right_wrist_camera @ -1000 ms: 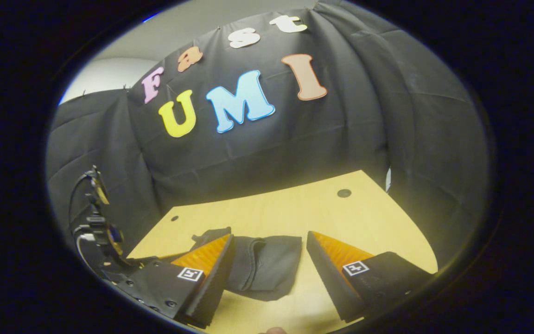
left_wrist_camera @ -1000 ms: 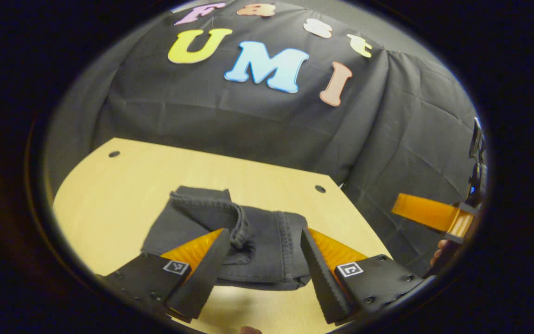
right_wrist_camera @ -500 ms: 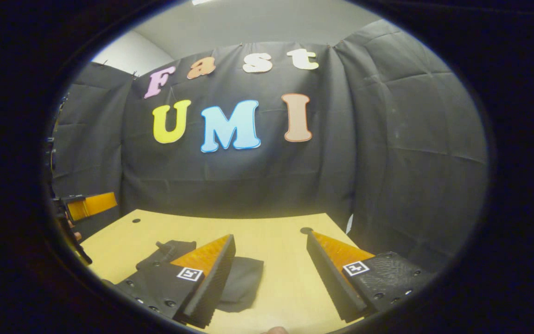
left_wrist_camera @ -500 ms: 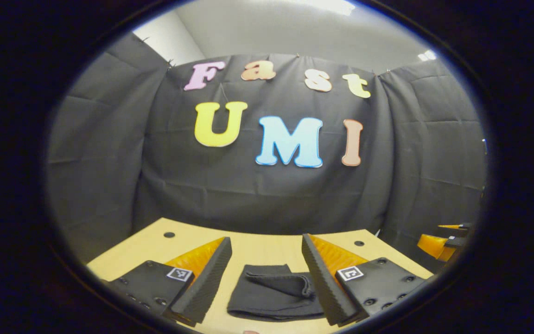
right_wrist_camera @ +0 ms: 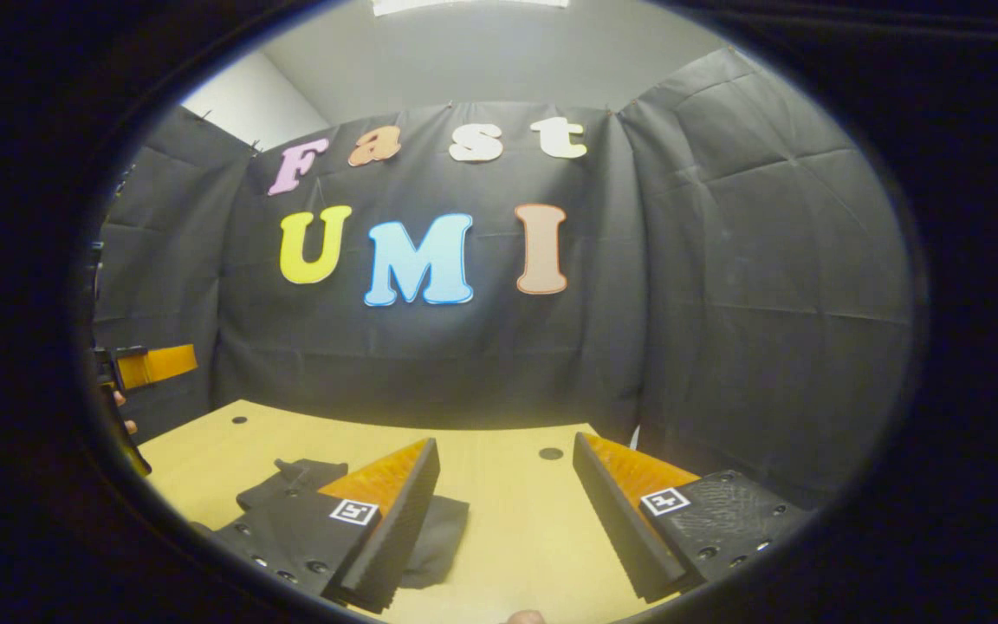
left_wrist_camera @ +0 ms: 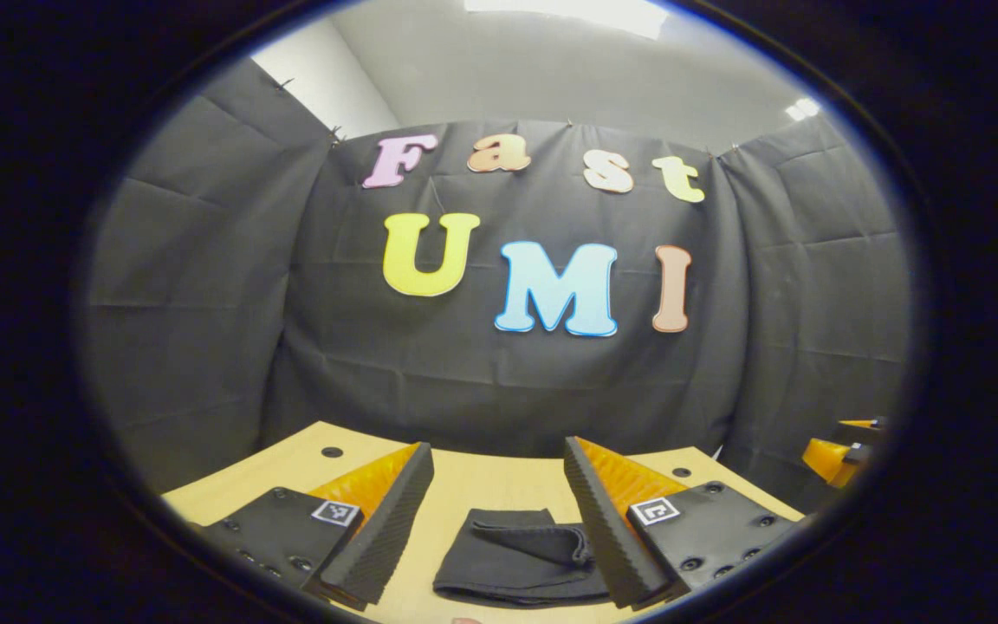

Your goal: Grasp the waist and the cuffs of the jeans and fold them to make the two legs overlap; first hold the waist and fold one-third of the jeans toward the cuffs, then hold the cuffs and fold the remaining one-third in the same direction to finish folding.

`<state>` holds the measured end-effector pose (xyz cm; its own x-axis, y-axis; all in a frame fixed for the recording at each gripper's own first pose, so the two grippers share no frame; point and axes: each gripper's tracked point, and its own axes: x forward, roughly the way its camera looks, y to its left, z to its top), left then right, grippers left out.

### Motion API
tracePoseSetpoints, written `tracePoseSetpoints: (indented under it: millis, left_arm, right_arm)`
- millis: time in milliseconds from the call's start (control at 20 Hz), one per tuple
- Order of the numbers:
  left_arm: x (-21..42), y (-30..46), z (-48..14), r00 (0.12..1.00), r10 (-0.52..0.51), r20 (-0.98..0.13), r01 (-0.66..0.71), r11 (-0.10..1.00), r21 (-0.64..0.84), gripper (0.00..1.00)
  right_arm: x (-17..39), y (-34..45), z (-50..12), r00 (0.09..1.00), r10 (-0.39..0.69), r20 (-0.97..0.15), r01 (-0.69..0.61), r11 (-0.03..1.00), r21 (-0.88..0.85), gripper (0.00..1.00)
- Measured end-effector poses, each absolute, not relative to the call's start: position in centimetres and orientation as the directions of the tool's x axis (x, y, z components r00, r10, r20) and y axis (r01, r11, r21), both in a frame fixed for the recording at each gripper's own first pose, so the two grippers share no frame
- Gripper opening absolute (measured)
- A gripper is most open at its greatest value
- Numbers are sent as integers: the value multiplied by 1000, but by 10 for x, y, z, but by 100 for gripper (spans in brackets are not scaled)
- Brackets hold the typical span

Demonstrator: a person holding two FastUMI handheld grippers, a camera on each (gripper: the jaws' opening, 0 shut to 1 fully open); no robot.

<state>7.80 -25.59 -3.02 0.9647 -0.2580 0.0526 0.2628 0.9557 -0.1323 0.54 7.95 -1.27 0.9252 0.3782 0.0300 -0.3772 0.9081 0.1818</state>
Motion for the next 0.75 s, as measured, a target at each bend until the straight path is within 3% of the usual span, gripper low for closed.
tracePoseSetpoints:
  millis: [450, 500, 600, 700, 750]
  left_arm:
    - [65, -245, -17, 968, -239, 75, 247, 961, -125, 100]
    - [64, -244, -16, 968, -239, 76, 247, 961, -128, 94]
    - [62, -242, -18, 968, -238, 74, 247, 959, -138, 98]
    - [62, -239, -19, 969, -234, 72, 243, 960, -143, 94]
    - [62, -240, -18, 970, -232, 73, 241, 960, -146, 94]
  right_arm:
    - [2, 76, -7, 920, 388, 61, -392, 905, 167, 94]
    - [0, 76, -5, 919, 389, 64, -394, 904, 168, 94]
    - [-2, 75, -4, 918, 390, 72, -397, 902, 168, 94]
    - [-2, 75, -2, 917, 393, 77, -400, 901, 170, 94]
    - [-4, 73, -2, 916, 392, 79, -400, 900, 171, 86]
